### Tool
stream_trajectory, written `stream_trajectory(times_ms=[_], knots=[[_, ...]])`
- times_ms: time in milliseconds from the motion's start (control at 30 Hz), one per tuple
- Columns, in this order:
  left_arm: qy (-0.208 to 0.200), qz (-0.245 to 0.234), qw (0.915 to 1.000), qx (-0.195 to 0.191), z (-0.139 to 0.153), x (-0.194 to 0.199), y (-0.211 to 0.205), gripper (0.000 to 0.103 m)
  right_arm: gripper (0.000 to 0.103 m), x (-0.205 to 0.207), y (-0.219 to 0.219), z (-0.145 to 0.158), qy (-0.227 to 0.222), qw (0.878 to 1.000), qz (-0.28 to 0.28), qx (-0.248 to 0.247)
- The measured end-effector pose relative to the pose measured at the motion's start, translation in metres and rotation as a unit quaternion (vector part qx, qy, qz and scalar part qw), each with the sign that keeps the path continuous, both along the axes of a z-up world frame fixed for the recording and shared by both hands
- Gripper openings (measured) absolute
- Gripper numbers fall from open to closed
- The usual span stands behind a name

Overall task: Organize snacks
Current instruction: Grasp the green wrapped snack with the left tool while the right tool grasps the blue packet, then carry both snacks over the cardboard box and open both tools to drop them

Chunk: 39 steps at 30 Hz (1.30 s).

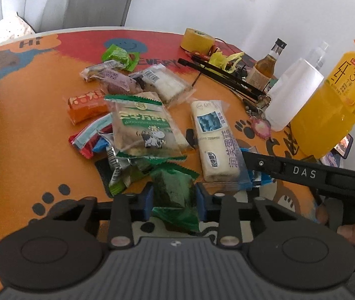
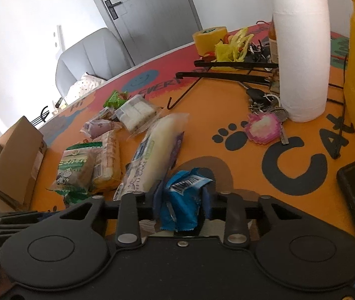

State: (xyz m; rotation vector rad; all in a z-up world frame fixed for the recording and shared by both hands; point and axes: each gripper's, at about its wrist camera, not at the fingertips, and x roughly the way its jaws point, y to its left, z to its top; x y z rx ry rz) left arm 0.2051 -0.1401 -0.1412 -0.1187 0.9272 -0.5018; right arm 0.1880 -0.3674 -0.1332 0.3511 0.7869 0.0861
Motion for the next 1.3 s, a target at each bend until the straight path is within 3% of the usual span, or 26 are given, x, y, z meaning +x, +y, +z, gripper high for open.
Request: stream_trajectory(times_ms=[633, 1300], knots=[[-0.037, 0.036, 0.9987, 0.003, 0.025, -0.019, 0.017, 0.027, 0.028, -0.022, 0.009, 0.023, -0.027, 1.000, 0.012, 0.001], [-0.087, 0.109, 0.9900, 0.017, 0.065, -0.034, 0.073, 0.028, 0.028, -0.016, 0.064, 0.052, -0.068, 0.994, 0.079, 0.013]])
